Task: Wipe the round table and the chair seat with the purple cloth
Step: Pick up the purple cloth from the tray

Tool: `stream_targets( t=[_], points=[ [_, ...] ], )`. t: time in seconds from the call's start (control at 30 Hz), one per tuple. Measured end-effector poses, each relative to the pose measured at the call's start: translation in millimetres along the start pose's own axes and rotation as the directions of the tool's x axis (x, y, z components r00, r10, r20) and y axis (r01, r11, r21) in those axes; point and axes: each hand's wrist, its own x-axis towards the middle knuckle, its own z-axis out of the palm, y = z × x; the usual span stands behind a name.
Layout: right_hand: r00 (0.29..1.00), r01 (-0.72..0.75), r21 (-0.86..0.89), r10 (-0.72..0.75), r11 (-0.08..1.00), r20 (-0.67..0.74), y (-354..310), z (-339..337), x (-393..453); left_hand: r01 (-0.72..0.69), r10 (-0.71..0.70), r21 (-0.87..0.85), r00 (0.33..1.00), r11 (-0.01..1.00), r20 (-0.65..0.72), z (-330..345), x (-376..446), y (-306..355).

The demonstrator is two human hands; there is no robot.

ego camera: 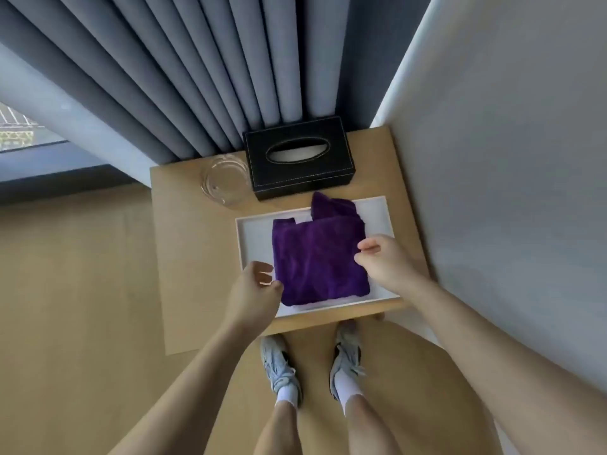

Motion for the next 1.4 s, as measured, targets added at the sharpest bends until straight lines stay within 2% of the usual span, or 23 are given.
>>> stream_targets(
  t=[0.1,0.23,0.37,0.5,0.63,0.83,0.93,1.07,1.27,1.4],
  points=[
    [0.974,-0.057,-0.029,0.049,0.998,-0.222,13,22,27,0.026,-0.023,0.034,0.996,0.999,-0.085,26,30,-8],
    [0.960,-0.104,0.069,0.118,0.992,-0.255,22,49,40,0.086,-0.093,-0.060,0.987,0.994,-0.130,53,51,-9],
    [0.986,-0.064,0.212,0.094,0.975,-0.138,7,50,36,0.176,-0.187,-0.206,0.982,0.963,-0.034,56,62,2],
    [0.998,0.063,0.225,-0.064,0.972,-0.002,-22,36,8,0.096,-0.108,-0.283,0.994,0.954,-0.028,35,42,16],
    [0.987,0.124,0.314,-0.148,0.941,0.057,-69,19,-41,0.090,-0.092,-0.403,0.996,0.911,0.015,-19,-11,41],
    [0.953,0.225,0.356,-0.280,0.907,0.112,-143,13,-134,-0.020,-0.072,-0.504,0.984,0.863,-0.162,-113,-118,48],
    [0.904,0.314,0.321,-0.385,0.893,0.186,-180,24,-184,-0.080,-0.066,-0.556,0.969,0.827,-0.238,-151,-175,44],
    [0.816,0.418,0.235,-0.476,0.877,0.328,-225,53,-247,-0.191,-0.086,-0.661,0.928,0.725,-0.363,-197,-244,23],
    [0.625,0.620,0.094,-0.562,0.779,0.542,-290,128,-333,-0.326,-0.177,-0.785,0.861,0.526,-0.476,-268,-334,-33],
    [0.519,0.713,0.058,-0.581,0.699,0.627,-325,197,-390,-0.411,-0.233,-0.800,0.807,0.438,-0.542,-311,-382,-90]
  ],
)
